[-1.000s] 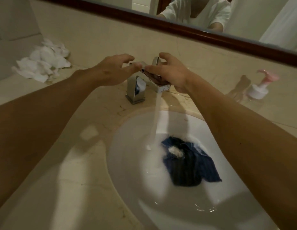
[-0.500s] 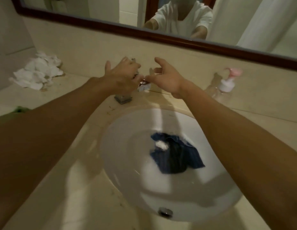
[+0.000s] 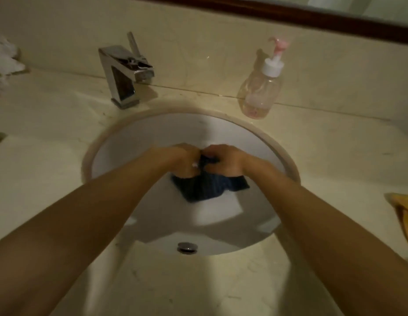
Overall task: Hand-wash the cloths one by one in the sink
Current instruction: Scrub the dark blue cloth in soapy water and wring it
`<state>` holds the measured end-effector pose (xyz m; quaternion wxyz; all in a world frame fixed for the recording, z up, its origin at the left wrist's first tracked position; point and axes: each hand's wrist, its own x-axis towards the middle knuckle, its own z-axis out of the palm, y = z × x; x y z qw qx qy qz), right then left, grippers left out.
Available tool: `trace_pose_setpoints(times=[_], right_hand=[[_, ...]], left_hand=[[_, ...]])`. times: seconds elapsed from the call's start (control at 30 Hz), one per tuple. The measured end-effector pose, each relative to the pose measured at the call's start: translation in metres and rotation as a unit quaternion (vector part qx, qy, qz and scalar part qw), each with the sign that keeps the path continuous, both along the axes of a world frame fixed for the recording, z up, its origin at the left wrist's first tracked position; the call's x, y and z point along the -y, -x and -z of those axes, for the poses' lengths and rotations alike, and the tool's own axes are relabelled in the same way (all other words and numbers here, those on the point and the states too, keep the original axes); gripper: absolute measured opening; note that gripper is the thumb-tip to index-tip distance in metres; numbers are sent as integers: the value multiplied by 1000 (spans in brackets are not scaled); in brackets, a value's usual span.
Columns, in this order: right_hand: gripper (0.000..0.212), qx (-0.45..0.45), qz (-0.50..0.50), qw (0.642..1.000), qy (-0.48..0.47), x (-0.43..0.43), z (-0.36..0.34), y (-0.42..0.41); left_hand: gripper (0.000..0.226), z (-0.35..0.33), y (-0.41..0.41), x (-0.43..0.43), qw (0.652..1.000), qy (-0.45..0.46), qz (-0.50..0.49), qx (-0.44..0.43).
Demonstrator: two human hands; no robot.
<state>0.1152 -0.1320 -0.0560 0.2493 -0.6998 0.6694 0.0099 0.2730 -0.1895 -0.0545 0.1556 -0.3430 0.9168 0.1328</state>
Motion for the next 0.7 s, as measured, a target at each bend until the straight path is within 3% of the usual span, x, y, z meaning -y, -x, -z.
trace_pose_setpoints(times=[0.1, 0.17, 0.23, 0.3, 0.4, 0.5, 0.57, 0.63, 0.7], right_hand=[[82, -34, -67, 994, -76, 11, 35, -8], [85, -105, -59, 989, -84, 18, 57, -3], [66, -151, -38, 987, -49, 29, 71, 1], [53, -131, 1, 991, 6, 37, 75, -4], [43, 46, 104, 993, 9, 38, 70, -22], [41, 282, 248, 926, 36, 39, 62, -26], [36, 367, 331, 865, 83, 42, 55, -29], [33, 430, 388, 807, 119, 43, 47, -42], [30, 486, 403, 765, 124, 39, 38, -63]], left_hand=[[78, 47, -5, 13, 996, -56, -30, 63], [93, 72, -16, 24, 993, -46, -80, 71], [71, 84, -24, 34, 996, -25, -89, 9], [40, 90, -26, 42, 992, 5, -89, -95], [31, 91, -19, 40, 961, -14, -180, -211], [34, 73, -2, 31, 884, -105, -316, -328], [33, 56, 14, 21, 805, -201, -366, -421], [36, 42, 23, 10, 754, -241, -389, -471], [35, 36, 22, 7, 682, -303, -423, -514]])
